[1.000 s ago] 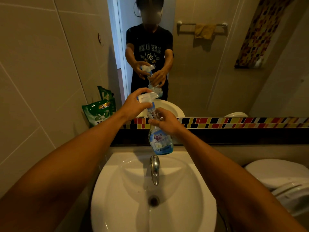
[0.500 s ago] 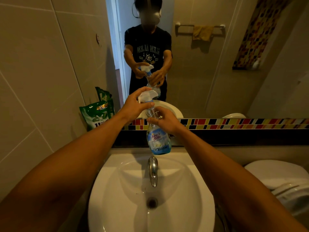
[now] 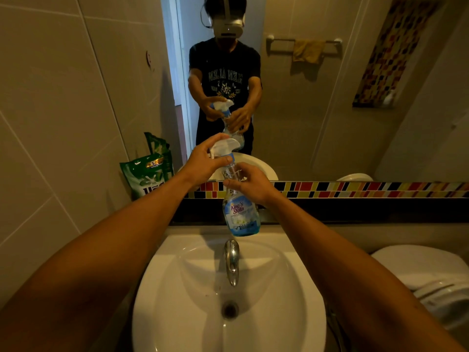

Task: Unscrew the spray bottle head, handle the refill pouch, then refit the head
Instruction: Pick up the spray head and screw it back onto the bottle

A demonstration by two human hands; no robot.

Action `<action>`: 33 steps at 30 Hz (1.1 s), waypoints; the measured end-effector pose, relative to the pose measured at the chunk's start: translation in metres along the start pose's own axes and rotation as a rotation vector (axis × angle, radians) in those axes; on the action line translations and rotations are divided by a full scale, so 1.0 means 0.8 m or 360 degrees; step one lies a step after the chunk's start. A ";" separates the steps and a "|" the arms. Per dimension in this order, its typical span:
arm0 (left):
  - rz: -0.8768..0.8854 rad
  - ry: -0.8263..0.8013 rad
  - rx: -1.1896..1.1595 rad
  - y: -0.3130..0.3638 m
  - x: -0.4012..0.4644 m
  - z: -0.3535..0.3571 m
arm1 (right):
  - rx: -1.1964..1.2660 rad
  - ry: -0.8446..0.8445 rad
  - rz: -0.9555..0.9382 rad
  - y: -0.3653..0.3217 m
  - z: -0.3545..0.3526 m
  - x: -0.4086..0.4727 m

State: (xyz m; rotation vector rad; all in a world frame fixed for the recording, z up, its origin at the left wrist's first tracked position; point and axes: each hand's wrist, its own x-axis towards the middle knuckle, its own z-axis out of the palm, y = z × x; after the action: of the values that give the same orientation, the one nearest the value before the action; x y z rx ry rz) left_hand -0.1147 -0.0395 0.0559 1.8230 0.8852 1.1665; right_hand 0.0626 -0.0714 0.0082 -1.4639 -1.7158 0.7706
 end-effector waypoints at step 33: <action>0.0017 -0.0059 0.0048 -0.003 0.010 -0.008 | 0.0050 -0.0015 0.0010 -0.005 -0.002 0.006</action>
State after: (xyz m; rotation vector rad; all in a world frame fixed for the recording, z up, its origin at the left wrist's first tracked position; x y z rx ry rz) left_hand -0.1183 -0.0298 0.0587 1.8698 0.8769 1.1279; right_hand 0.0618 -0.0675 0.0131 -1.4473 -1.6993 0.8058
